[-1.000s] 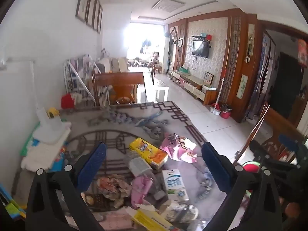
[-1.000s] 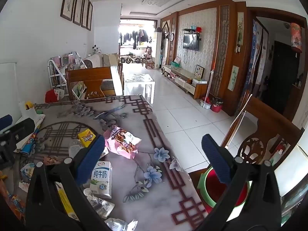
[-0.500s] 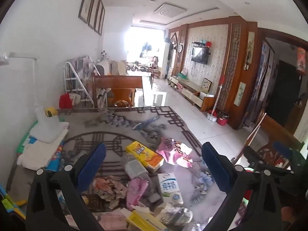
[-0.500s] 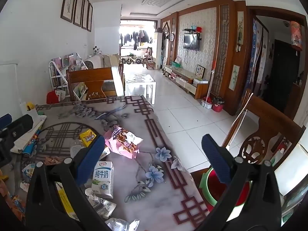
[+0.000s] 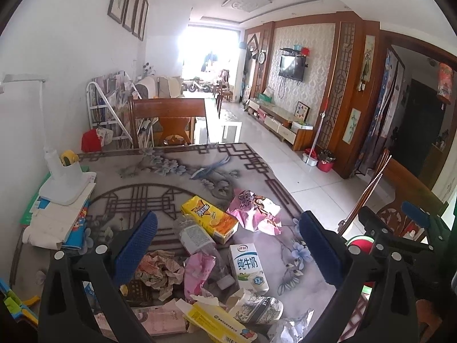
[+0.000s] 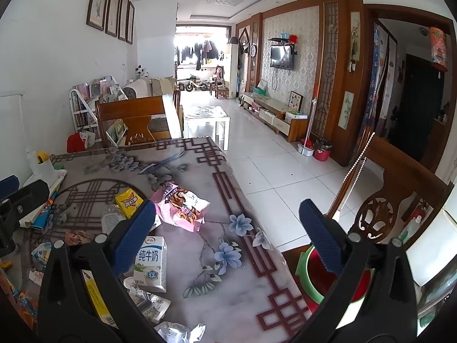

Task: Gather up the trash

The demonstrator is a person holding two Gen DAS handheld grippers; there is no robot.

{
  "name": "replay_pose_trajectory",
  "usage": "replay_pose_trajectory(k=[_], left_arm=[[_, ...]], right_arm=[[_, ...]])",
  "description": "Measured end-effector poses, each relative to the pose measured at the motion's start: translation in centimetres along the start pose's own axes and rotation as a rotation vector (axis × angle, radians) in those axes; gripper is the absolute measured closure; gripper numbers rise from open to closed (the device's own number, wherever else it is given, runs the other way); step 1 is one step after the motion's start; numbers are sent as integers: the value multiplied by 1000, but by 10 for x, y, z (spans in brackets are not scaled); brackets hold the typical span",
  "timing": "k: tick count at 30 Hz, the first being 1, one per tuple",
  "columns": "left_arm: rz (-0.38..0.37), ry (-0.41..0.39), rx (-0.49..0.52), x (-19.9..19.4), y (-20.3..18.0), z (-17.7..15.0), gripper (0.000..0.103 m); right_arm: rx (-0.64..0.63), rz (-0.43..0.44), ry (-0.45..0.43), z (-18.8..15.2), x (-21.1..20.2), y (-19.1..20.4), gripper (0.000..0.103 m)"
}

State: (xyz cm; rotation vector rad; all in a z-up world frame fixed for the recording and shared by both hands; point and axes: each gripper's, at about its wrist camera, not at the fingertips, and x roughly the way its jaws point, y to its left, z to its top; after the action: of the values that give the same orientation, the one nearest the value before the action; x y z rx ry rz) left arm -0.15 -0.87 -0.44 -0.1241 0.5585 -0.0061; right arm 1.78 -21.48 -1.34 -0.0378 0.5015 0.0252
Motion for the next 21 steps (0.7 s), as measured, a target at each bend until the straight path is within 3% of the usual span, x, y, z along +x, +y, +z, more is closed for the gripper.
replay_pose_trajectory(k=[21], left_arm=[[-7, 27, 4, 2, -5, -2, 8]], right_arm=[[22, -10, -3, 0, -3, -8, 4]])
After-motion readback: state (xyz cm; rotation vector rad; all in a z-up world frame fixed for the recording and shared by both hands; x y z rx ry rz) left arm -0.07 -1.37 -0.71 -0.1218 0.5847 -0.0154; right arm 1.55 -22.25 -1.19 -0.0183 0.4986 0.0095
